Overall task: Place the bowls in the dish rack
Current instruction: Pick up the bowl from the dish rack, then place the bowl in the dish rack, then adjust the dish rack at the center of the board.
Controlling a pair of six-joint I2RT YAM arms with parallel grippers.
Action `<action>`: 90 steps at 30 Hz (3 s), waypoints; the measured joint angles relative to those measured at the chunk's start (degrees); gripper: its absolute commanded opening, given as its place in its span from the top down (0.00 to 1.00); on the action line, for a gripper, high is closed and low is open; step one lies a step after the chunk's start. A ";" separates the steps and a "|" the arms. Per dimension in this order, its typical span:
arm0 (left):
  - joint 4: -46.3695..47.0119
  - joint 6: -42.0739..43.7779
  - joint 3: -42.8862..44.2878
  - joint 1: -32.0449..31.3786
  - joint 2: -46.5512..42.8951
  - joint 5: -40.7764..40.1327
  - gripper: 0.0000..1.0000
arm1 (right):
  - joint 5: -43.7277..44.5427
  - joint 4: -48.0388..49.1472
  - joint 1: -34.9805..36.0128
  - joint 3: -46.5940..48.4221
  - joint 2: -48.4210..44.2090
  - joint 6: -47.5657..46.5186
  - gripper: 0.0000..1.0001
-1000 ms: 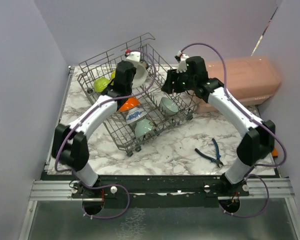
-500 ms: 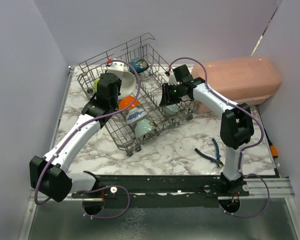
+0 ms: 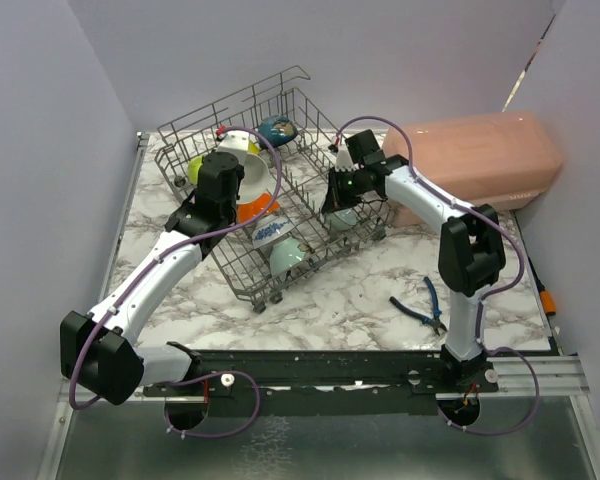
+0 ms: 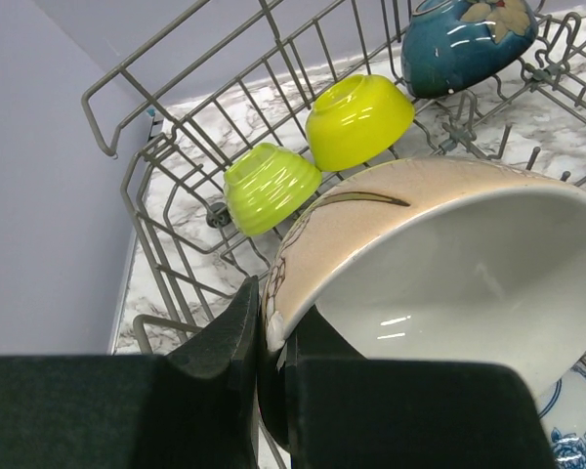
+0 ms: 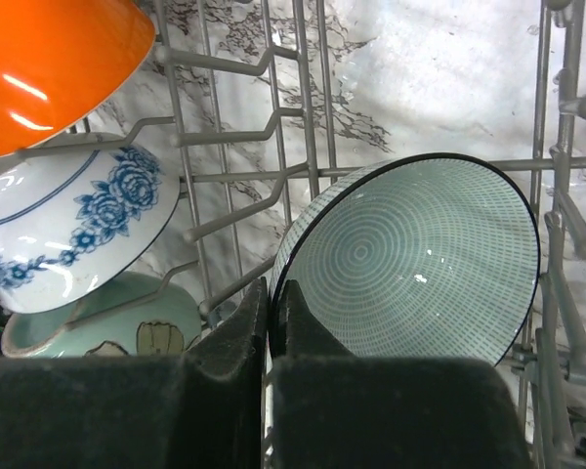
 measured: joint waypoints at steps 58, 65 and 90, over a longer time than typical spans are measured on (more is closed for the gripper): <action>-3.96 -8.94 -3.02 8.48 -1.90 5.33 1.00 | 3.65 -11.21 2.01 1.79 -12.74 -7.39 0.48; -4.07 -8.98 -4.55 8.48 -1.90 6.49 1.00 | 4.81 -19.80 2.01 3.08 -6.97 -8.41 0.54; -4.04 -9.07 -4.59 8.48 -1.88 7.87 1.00 | 9.86 -28.70 5.09 10.19 3.65 -9.92 0.91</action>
